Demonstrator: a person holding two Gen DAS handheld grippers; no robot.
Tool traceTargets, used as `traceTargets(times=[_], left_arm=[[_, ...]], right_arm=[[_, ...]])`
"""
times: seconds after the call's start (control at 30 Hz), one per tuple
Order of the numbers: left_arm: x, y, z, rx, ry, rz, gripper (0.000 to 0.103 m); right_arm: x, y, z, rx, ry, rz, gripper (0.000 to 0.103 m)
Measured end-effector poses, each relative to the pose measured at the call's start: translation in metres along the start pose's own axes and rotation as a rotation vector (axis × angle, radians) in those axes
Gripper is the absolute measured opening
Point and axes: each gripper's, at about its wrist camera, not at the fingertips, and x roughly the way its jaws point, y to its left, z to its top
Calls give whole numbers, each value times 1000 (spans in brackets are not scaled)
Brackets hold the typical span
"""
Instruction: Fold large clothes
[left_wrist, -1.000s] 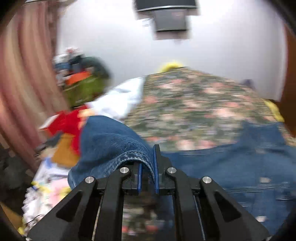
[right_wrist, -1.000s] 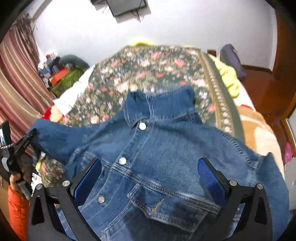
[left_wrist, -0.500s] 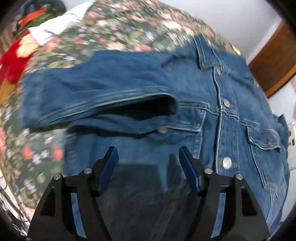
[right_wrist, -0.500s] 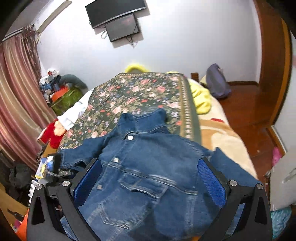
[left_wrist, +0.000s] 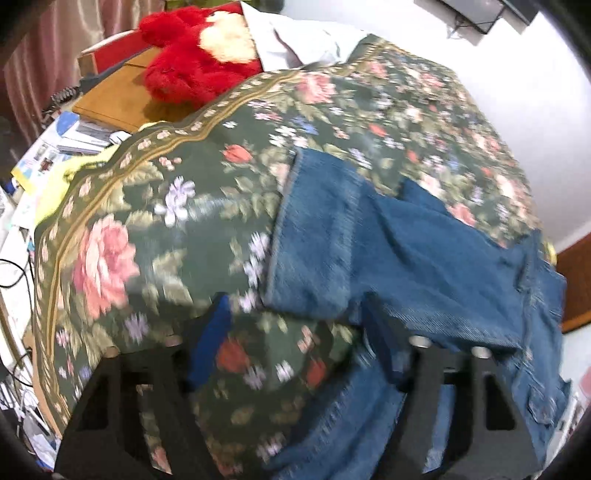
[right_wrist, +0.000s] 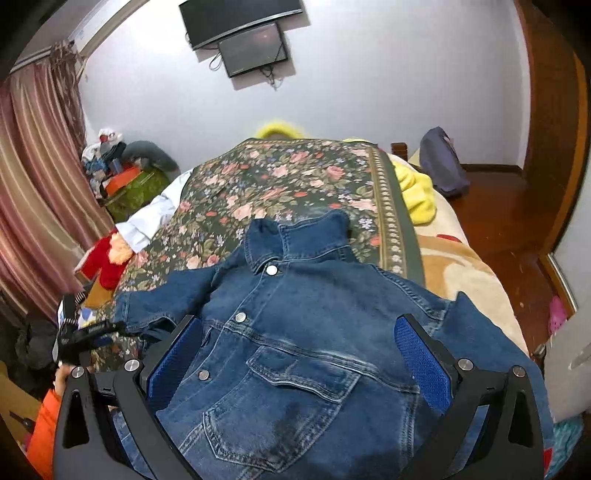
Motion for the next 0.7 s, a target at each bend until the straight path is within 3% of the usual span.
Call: traceTargets(times=[0.03,0.1,0.23,0.27,0.33,0.37,0.57,0.7], left_arm=[[0,-3,-2,11,-15,11,54],[5,-17,3,68,-36,35,32],[-3,-59,4,228,-104,147,21],[-13,-69,4,264,-136,145,19],[-35,-90,6,327,-218,92,15],[-57,-110,5,378,-283,48,3],[-132,-202,-2,525,-404,-150,3],[-154,-258,-21,618,-413,-247,3]], right_arm=[[3,2,-1,-7,3,-1,103],[10,7,-1,-25,15,-4,103],[22,7,-3,-25,40,-8,103],[23,6,-4,-22,43,-12,103],[23,3,-4,-17,40,-17,103],[23,1,-3,-16,39,-18,103],[13,-15,-3,24,9,-23,103],[-1,-28,-7,66,-4,-3,103]])
